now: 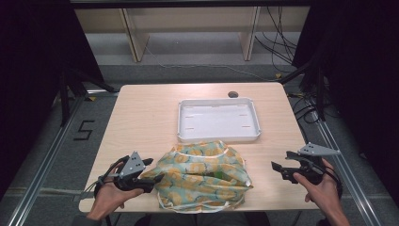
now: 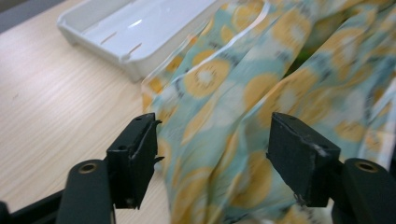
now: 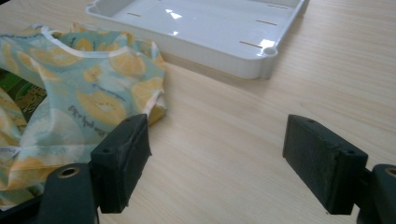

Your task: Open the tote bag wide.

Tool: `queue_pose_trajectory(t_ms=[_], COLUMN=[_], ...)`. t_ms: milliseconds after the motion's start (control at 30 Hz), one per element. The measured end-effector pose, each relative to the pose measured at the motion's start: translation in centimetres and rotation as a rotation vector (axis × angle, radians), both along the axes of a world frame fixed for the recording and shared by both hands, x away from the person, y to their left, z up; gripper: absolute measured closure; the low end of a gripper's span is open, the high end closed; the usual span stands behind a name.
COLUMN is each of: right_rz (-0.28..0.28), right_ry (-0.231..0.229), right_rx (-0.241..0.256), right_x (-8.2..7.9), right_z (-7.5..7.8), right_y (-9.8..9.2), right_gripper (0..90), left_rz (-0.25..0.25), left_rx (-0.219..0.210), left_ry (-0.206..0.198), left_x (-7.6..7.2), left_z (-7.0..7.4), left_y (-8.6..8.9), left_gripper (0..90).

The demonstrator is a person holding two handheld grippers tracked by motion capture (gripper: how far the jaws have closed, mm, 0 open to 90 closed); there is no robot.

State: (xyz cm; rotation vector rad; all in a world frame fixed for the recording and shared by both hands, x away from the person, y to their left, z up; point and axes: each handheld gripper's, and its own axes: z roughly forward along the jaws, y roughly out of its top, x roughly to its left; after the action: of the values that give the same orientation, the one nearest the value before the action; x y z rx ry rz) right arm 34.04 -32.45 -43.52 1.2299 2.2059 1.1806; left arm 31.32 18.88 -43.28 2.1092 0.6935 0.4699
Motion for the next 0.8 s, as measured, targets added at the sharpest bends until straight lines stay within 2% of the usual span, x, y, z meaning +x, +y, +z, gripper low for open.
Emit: queue_pose_trajectory(t_ms=[33, 67, 133, 167, 267, 300, 333, 367, 400, 433, 467, 500, 533, 567, 667, 700, 767, 800], right_rz=[-0.01, -0.01, 0.08, 0.083, 0.105, 0.142, 0.166, 0.186, 0.205, 0.23, 0.23, 0.28, 0.298, 0.324, 0.39, 0.393, 0.424, 0.426], right_ry=[0.033, 0.033, 0.0, 0.008, 0.007, 0.005, 0.017, -0.002, 0.007, -0.012, -0.012, -0.004, -0.002, -0.002, 0.011, 0.011, 0.023, 0.019], right_rx=[0.023, 0.023, -0.003, 0.011, 0.008, 0.008, 0.006, 0.001, -0.003, -0.009, -0.009, -0.016, -0.014, -0.023, -0.032, -0.036, -0.045, -0.047], right_x=[-0.2, -0.2, 0.1, 0.0, 0.1, 0.4, 0.5, 0.7, 0.8, 1.1, 1.1, 1.3, 1.3, 1.6, 2.1, 2.2, 2.4, 2.6], right_z=[0.1, 0.1, 0.3, 0.4, 0.6, 0.7, 0.8, 0.8, 0.8, 0.8, 0.8, 0.8, 0.8, 0.9, 0.8, 0.8, 0.8, 0.7], right_y=[0.5, 0.5, 1.3, 1.8, 2.7, 3.6, 4.0, 4.5, 5.1, 5.6, 5.6, 6.9, 7.6, 8.1, 10.0, 10.5, 11.5, 11.9], right_gripper=[21.0, 21.0, 18.5, 18.1, 18.0, 18.0, 18.2, 18.6, 18.9, 19.3, 19.3, 20.4, 20.6, 21.0, 22.5, 23.0, 24.0, 24.3], left_rz=[-0.023, -0.023, -0.06, -0.075, -0.097, -0.115, -0.109, -0.119, -0.118, -0.138, -0.138, -0.144, -0.144, -0.16, -0.167, -0.18, -0.179, -0.197], left_rx=[0.004, 0.004, -0.006, -0.013, -0.017, -0.009, -0.03, -0.022, -0.032, -0.019, -0.019, -0.032, -0.032, -0.014, -0.021, -0.003, -0.015, 0.002], left_ry=[-0.025, -0.025, -0.019, -0.013, 0.005, 0.011, 0.014, 0.011, 0.021, 0.019, 0.019, 0.02, 0.02, 0.016, 0.033, 0.017, 0.03, 0.025], left_x=[-0.2, -0.2, -1.0, -1.2, -1.2, -1.2, -1.2, -1.1, -1.1, -0.9, -0.9, -0.8, -0.8, -0.6, -0.4, -0.2, -0.2, -0.1], left_z=[0.4, 0.4, 0.7, 0.7, 0.5, 0.2, 0.0, -0.1, -0.1, -0.2, -0.2, -0.4, -0.4, -0.5, -0.8, -0.8, -1.0, -0.9], left_y=[-0.3, -0.3, -1.9, -2.4, -3.4, -4.2, -4.7, -4.9, -5.3, -5.5, -5.5, -6.2, -6.2, -6.6, -7.2, -7.3, -7.7, -7.7], left_gripper=[32.7, 33.2, 34.0, 34.5, 36.9, 37.3, 37.7, 38.7, 39.6, 40.2, 41.0, 41.5, 41.7, 41.6, 42.2, 42.3, 43.3, 43.6])
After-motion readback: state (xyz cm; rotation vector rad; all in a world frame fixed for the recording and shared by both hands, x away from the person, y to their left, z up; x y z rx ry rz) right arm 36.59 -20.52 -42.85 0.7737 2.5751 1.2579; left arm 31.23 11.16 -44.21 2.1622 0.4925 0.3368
